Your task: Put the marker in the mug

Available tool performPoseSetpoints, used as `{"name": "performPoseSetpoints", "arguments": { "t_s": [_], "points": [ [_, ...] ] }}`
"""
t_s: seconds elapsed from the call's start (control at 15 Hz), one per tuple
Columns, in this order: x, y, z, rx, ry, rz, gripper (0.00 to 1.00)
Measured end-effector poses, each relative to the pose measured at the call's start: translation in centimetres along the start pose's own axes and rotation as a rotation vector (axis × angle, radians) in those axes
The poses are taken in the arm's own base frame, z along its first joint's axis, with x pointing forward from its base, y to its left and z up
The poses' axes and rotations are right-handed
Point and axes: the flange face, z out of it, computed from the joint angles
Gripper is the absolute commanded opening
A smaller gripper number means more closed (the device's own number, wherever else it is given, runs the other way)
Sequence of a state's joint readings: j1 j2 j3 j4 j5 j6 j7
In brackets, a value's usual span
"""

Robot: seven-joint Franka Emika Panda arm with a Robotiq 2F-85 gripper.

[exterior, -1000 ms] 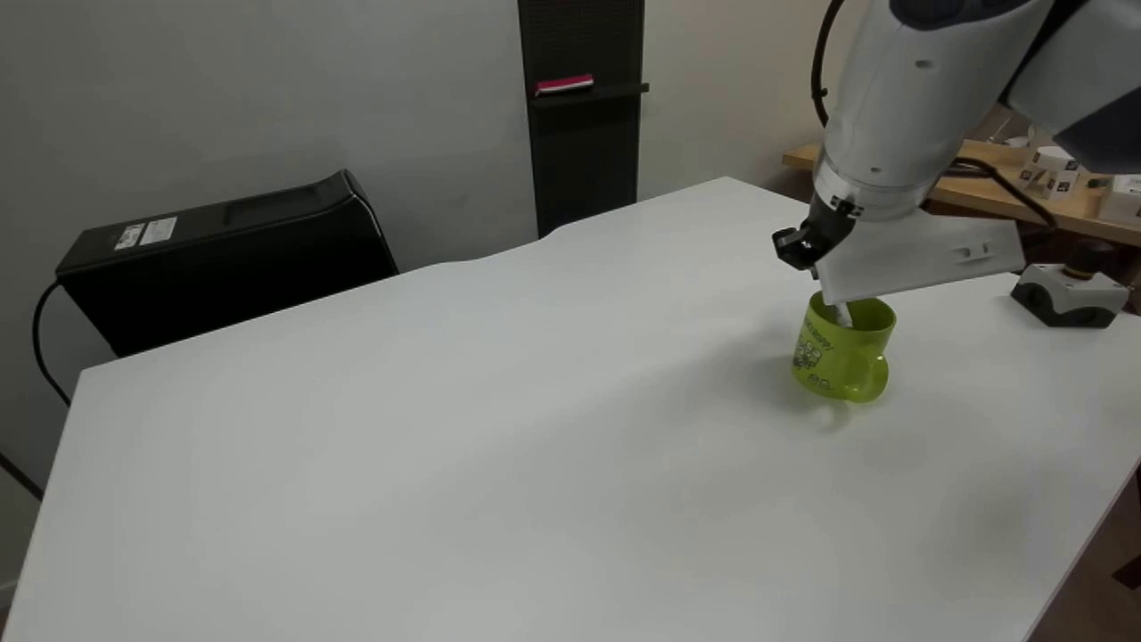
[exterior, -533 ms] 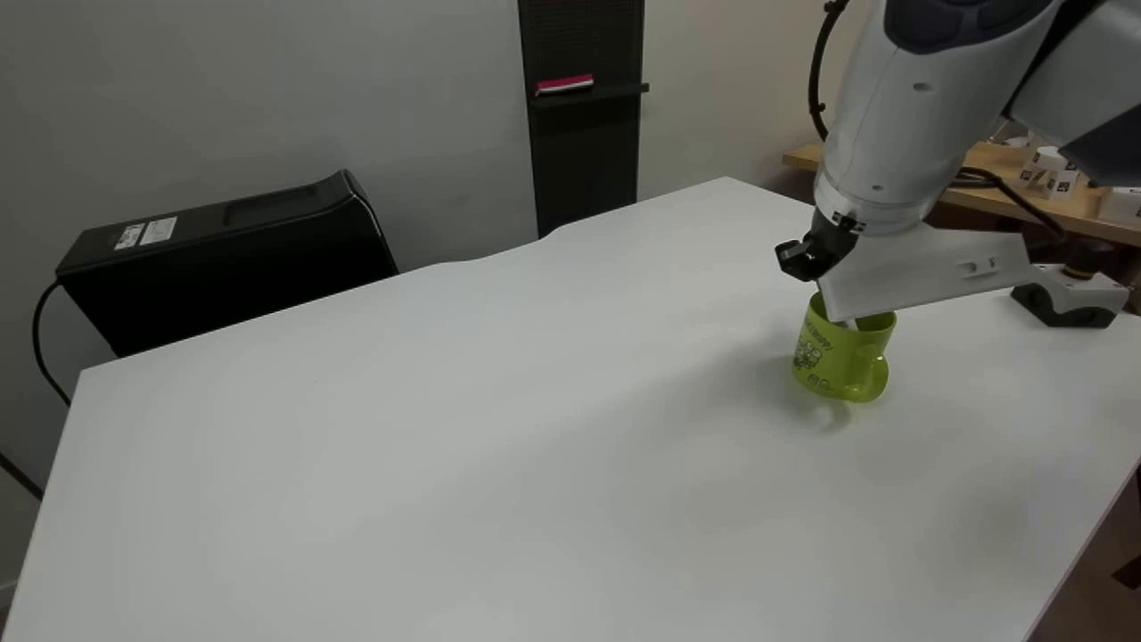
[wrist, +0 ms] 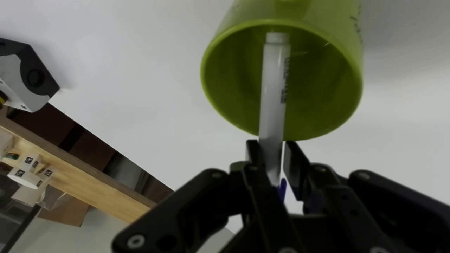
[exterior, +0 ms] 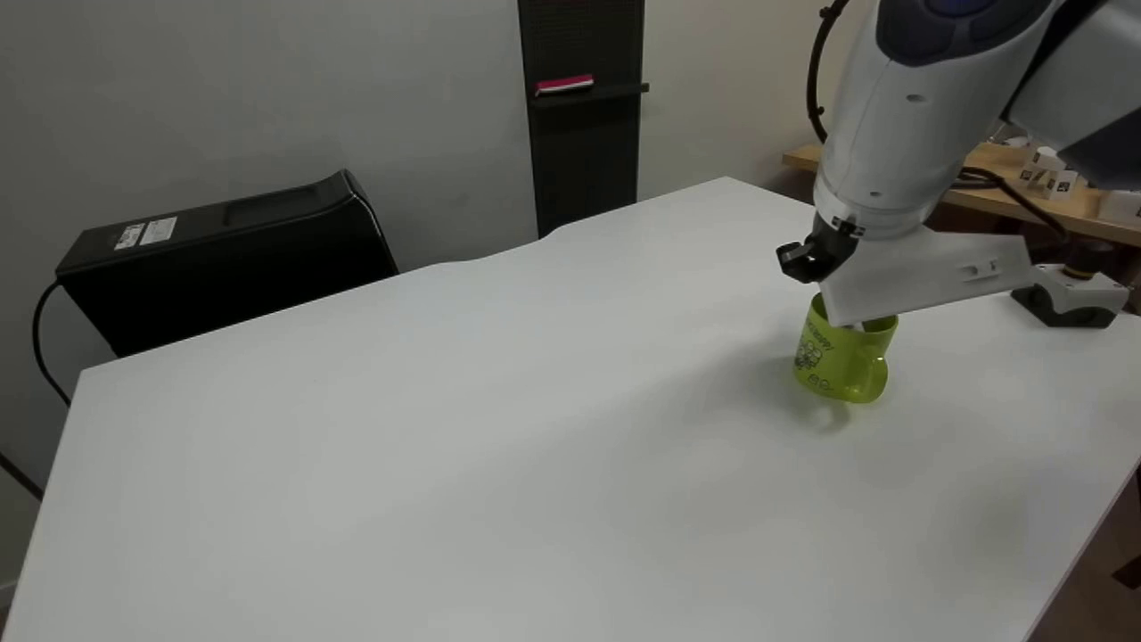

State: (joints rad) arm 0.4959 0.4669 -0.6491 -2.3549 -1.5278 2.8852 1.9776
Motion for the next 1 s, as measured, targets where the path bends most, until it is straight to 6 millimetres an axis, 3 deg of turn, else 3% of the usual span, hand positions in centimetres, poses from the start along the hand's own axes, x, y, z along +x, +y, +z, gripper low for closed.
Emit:
{"name": "performPoseSetpoints", "arguments": {
  "t_s": [0.33, 0.47, 1.0],
  "points": [
    [-0.13, 0.13, 0.13, -0.015, 0.001, 0.004, 0.90],
    [-0.18, 0.09, 0.13, -0.017, -0.003, 0.013, 0.99],
    [0.49, -0.25, -0.39, 0.015, -0.083, 0.021, 1.00]
  ]
}}
